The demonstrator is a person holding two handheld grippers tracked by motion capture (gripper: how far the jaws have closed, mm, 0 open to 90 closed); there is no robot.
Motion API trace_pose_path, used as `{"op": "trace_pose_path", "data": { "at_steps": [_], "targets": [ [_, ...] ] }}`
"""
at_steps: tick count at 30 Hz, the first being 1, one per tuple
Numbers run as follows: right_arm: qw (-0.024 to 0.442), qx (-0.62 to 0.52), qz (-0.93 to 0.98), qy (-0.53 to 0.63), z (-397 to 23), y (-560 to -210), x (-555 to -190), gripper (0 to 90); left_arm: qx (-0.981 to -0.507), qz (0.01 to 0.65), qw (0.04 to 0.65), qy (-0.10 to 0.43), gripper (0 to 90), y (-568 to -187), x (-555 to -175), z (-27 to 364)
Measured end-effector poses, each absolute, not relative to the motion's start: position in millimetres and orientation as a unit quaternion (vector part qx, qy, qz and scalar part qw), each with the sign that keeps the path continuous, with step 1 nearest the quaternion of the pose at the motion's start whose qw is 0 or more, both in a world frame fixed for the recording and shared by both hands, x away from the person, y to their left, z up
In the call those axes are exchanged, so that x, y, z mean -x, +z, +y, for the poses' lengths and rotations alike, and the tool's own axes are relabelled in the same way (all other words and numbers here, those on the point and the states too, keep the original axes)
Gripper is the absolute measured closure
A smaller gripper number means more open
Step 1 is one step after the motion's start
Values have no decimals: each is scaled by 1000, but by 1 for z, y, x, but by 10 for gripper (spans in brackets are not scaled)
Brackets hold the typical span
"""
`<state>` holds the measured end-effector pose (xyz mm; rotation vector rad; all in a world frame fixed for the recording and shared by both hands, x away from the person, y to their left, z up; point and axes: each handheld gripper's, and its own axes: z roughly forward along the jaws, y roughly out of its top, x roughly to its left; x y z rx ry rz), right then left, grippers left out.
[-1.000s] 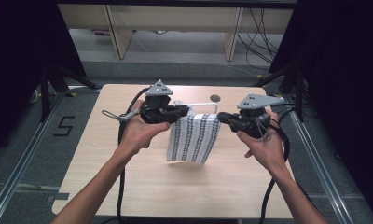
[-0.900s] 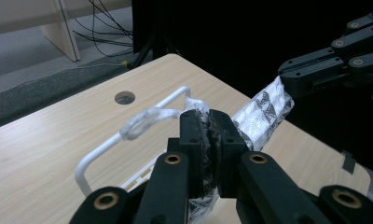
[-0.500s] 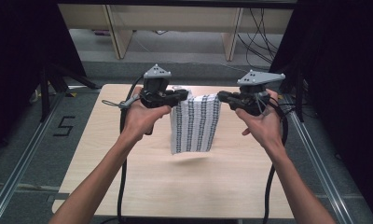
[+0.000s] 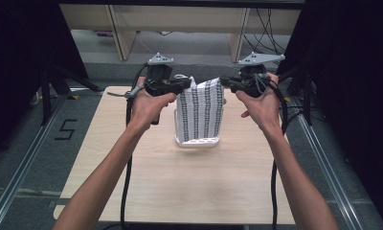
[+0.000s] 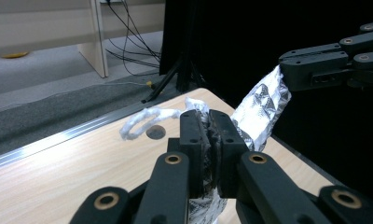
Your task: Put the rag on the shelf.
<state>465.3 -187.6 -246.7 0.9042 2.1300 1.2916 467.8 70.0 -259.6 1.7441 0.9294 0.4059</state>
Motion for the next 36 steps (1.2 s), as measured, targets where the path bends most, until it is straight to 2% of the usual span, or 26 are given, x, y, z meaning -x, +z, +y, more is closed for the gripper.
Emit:
{"op": "trace_pose_path", "data": {
  "at_steps": [16, 29, 36],
  "targets": [
    [235, -364, 765, 477, -178, -244, -509, 879, -719, 413, 530, 177, 843, -254, -509, 70],
    [231, -402, 755, 463, -174, -267, -545, 877, -697, 450, 537, 153, 836, -278, -543, 68],
    [228, -409, 757, 455, -169, -284, -561, 871, -704, 457, 524, 144, 817, -287, -550, 69]
  ]
}}
